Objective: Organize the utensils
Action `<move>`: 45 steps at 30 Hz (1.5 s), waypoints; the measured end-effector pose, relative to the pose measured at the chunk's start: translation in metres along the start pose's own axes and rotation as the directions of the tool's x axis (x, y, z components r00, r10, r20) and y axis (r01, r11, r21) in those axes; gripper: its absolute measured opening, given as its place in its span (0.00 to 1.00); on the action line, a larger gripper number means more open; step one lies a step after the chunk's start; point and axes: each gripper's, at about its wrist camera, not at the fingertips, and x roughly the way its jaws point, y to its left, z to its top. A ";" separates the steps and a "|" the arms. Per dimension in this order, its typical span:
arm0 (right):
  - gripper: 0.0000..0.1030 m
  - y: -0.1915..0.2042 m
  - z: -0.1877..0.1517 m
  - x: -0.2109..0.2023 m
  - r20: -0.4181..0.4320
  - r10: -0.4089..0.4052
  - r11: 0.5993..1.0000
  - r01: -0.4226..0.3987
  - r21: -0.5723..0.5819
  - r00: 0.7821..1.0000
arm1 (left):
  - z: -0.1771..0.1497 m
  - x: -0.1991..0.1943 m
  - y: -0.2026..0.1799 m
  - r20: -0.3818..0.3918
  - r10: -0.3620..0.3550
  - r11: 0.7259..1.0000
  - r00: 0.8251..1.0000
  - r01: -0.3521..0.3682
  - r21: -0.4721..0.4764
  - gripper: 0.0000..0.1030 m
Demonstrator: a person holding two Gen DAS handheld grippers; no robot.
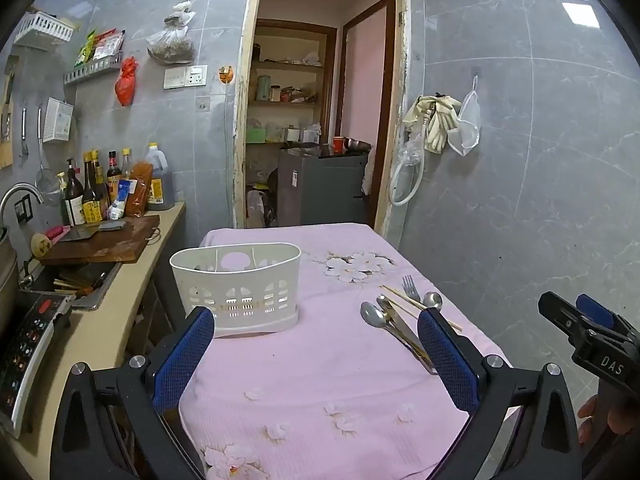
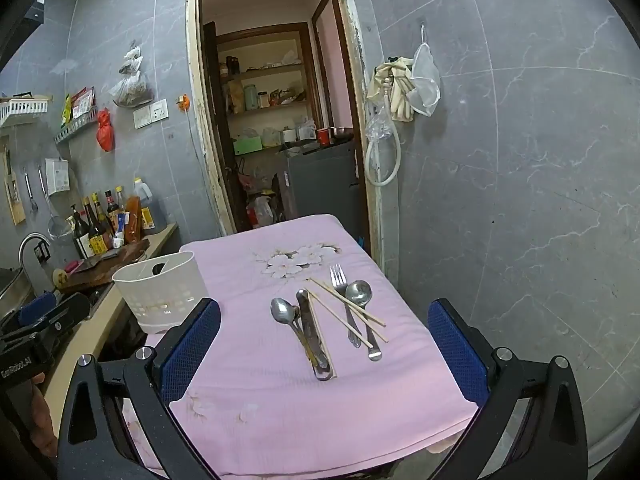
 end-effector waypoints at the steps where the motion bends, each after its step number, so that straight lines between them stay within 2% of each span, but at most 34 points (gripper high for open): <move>1: 0.99 0.000 0.000 0.000 0.000 -0.001 1.000 0.001 -0.001 1.000 | 0.000 0.000 -0.001 0.000 0.000 1.000 1.000 0.000 -0.001 0.99; 13: 0.99 0.000 -0.009 0.001 -0.002 0.007 1.000 -0.007 -0.003 1.000 | 0.000 0.000 -0.005 -0.005 0.000 1.000 1.000 0.000 -0.001 0.99; 45: 0.99 0.009 -0.004 0.000 -0.006 0.010 1.000 -0.010 -0.011 1.000 | 0.000 0.000 -0.005 -0.005 0.002 1.000 1.000 -0.002 0.003 0.99</move>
